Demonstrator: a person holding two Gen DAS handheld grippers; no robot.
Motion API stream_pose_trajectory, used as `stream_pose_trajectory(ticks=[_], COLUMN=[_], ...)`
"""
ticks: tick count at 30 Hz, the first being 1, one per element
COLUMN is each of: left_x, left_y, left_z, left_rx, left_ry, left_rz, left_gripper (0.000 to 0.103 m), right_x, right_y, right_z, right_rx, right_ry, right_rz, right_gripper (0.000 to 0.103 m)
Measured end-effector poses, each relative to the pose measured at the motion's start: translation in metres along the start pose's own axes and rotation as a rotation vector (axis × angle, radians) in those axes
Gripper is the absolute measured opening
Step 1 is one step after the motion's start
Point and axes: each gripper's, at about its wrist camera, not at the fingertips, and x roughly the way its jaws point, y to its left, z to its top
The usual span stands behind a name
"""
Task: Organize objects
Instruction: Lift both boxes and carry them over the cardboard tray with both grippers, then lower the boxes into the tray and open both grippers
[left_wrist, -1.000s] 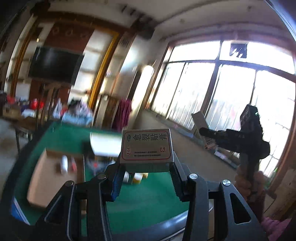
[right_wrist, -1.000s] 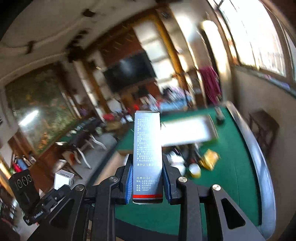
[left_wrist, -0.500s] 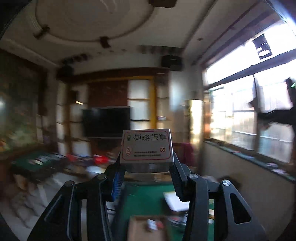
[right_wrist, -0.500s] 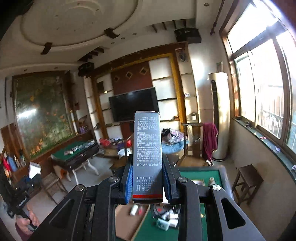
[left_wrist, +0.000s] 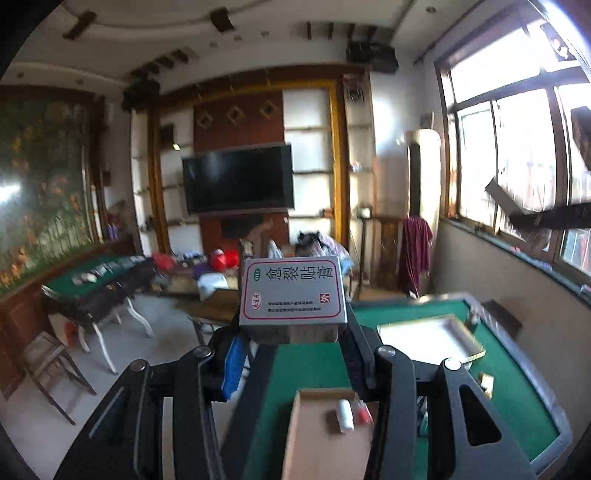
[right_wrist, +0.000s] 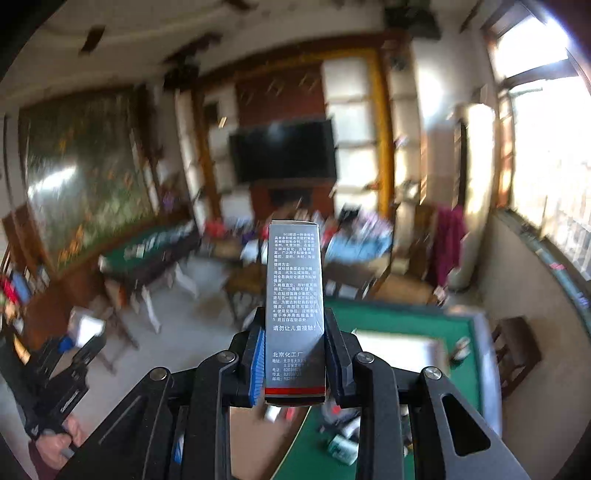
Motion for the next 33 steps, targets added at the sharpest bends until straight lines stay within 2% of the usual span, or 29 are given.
stream_pose_trajectory(ticks=[4,7,12,17,22,33], left_x=[0.069,0.118,0.193,0.247,0.294,0.337], left_y=[-0.018,-0.034,-0.044,-0.039,-0.036,-0.032], left_z=[-0.074,-0.121,-0.172,-0.192,-0.219,-0.24], left_rx=[-0.039,-0.006,-0.013,-0.002,0.0,0.013], left_ry=[0.112,0.187,0.346,0.454,0.556,0.597], left_rz=[-0.082,-0.055,-0.056,-0.017,-0.01,0.02], left_gripper=[0.045,0.045,0.045,0.045,0.045,0.046], right_x=[0.095,0.164,0.243,0.299,0.332,0.357], right_y=[0.002,-0.009,-0.028,-0.028,-0.028,-0.025], right_z=[-0.083,-0.149,-0.22,-0.245,-0.259,-0.272], right_rx=[0.004,0.048,0.082,0.103,0.129,0.143], right_ry=[0.177,0.319,0.441,0.518,0.582,0.628], right_rz=[0.112,0.199,0.214,0.205,0.221,0.217], right_gripper=[0.03,0.03,0.03,0.031,0.031,0.031])
